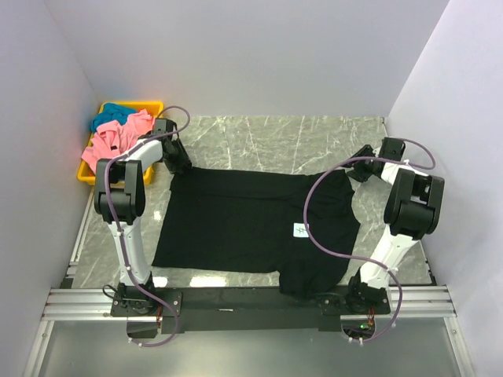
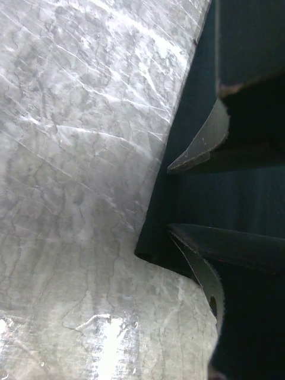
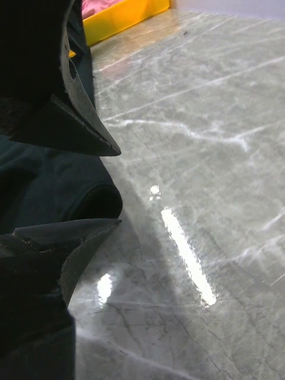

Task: Fold and stack the t-shirts
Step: Fold the tshirt

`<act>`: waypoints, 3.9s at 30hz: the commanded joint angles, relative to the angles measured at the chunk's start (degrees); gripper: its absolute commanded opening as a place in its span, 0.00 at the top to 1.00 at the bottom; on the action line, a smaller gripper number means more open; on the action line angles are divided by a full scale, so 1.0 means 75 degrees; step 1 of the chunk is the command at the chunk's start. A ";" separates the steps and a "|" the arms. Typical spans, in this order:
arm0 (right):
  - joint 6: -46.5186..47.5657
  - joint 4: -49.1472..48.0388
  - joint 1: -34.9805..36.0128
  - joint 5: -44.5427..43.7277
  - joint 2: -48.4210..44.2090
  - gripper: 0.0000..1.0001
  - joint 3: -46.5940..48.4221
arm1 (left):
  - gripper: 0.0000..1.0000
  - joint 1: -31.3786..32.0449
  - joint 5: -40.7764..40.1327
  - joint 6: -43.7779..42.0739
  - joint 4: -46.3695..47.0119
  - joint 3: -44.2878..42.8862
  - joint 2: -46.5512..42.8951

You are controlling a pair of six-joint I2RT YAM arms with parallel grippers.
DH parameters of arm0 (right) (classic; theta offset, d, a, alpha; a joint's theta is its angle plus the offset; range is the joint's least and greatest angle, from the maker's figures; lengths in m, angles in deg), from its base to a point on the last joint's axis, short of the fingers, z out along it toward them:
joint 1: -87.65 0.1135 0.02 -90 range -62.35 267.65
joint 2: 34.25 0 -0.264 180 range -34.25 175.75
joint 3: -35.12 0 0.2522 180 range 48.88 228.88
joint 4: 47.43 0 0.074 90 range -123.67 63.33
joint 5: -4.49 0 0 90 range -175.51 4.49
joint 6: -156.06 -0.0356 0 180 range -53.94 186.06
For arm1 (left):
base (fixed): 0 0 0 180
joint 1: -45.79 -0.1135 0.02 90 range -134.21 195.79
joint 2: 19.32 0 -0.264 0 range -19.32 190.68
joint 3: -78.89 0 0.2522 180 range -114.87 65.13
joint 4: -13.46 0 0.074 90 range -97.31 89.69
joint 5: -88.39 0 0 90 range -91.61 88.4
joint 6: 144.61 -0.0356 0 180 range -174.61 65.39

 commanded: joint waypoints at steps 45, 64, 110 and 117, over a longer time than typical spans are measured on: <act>-0.0728 -0.0387 -0.0459 -0.1326 0.0021 1.00 0.0052 | 0.67 -0.0259 -0.0727 0.0543 -0.0434 0.0107 0.0625; 0.0418 0.1098 -0.0331 -0.2274 -0.0236 0.77 0.1012 | 0.41 -0.0201 -0.0574 0.0087 -0.0328 -0.0502 0.0040; 0.3291 0.3667 0.6221 -0.5779 -0.0380 0.67 0.0813 | 0.21 0.0889 -0.2836 -0.0628 0.0375 0.5298 -0.6605; 0.3455 0.3772 0.6221 -0.5990 -0.0016 0.66 0.0989 | 0.21 0.0889 -0.2848 -0.0652 0.0351 0.5275 -0.6535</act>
